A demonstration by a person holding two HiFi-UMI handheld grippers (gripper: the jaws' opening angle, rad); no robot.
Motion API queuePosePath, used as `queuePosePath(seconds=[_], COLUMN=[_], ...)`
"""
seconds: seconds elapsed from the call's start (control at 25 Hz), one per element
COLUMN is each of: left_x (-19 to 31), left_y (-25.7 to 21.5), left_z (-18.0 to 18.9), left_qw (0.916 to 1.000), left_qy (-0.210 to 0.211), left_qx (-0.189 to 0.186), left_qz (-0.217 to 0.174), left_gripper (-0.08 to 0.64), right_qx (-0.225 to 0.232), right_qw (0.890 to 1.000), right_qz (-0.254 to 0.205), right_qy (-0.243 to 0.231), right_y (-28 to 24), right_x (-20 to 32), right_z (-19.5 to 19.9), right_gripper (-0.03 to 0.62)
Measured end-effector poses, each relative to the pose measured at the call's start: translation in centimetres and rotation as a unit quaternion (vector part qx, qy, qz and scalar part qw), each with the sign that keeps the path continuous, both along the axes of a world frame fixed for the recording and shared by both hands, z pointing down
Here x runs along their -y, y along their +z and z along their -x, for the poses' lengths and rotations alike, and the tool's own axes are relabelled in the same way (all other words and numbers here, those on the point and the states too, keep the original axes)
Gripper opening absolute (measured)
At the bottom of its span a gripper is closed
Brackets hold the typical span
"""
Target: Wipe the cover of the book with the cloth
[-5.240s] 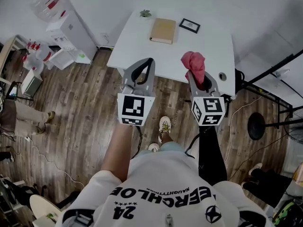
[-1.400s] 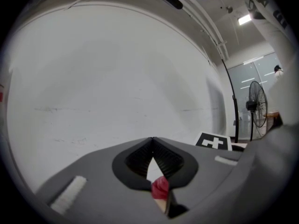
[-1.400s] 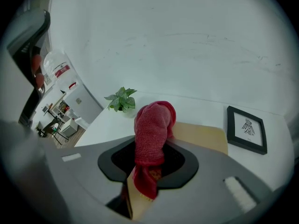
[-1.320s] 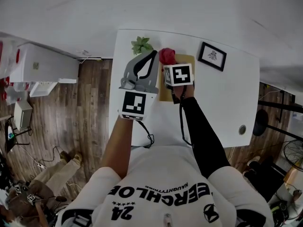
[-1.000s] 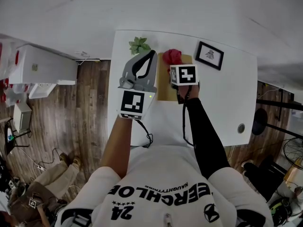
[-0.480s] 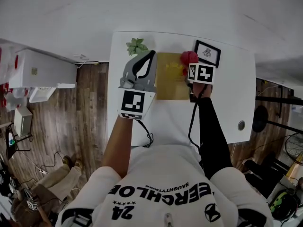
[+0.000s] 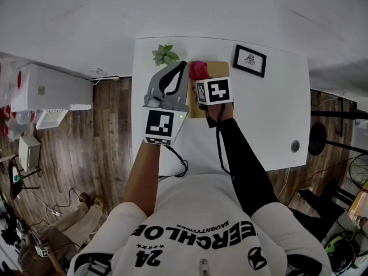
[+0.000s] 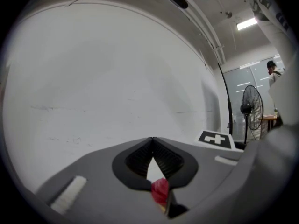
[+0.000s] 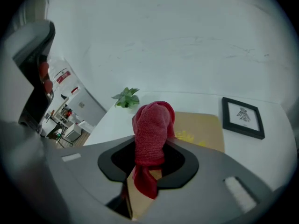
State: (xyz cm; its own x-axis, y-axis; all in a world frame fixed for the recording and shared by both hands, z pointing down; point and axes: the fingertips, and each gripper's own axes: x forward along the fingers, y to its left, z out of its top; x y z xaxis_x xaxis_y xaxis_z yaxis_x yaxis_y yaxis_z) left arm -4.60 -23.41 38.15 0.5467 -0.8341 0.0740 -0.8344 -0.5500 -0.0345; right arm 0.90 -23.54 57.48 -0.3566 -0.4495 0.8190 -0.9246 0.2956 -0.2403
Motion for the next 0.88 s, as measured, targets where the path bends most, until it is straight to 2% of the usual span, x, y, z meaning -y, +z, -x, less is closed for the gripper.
queuePosePath(seconds=[0.12, 0.28, 0.44, 0.8, 0.88], left_x=[0.0, -0.4, -0.4, 0.4, 0.6], left_y=[-0.1, -0.2, -0.4, 0.0, -0.1], left_z=[-0.1, -0.6, -1.1, -2.4, -2.5], left_qw=[1.0000, 0.9999, 0.9998, 0.9999, 0.9999], left_qy=[0.004, 0.009, 0.015, 0.014, 0.013], left_qx=[0.000, 0.000, -0.003, -0.006, -0.003], left_qz=[-0.008, -0.009, -0.009, -0.006, -0.008], left_gripper=[0.044, 0.044, 0.044, 0.044, 0.044], right_qx=[-0.007, -0.027, -0.057, -0.084, -0.079], right_qw=[1.000, 0.999, 0.998, 0.992, 0.991], right_qz=[0.007, 0.004, 0.008, 0.023, 0.025], right_qy=[-0.020, -0.029, -0.003, 0.095, 0.104], right_y=[1.4, 1.1, 1.1, 1.7, 1.9], right_x=[-0.7, -0.8, -0.9, -0.9, -0.7], right_z=[1.9, 1.3, -1.7, -10.9, -11.7], right_gripper=[0.104, 0.104, 0.104, 0.104, 0.104])
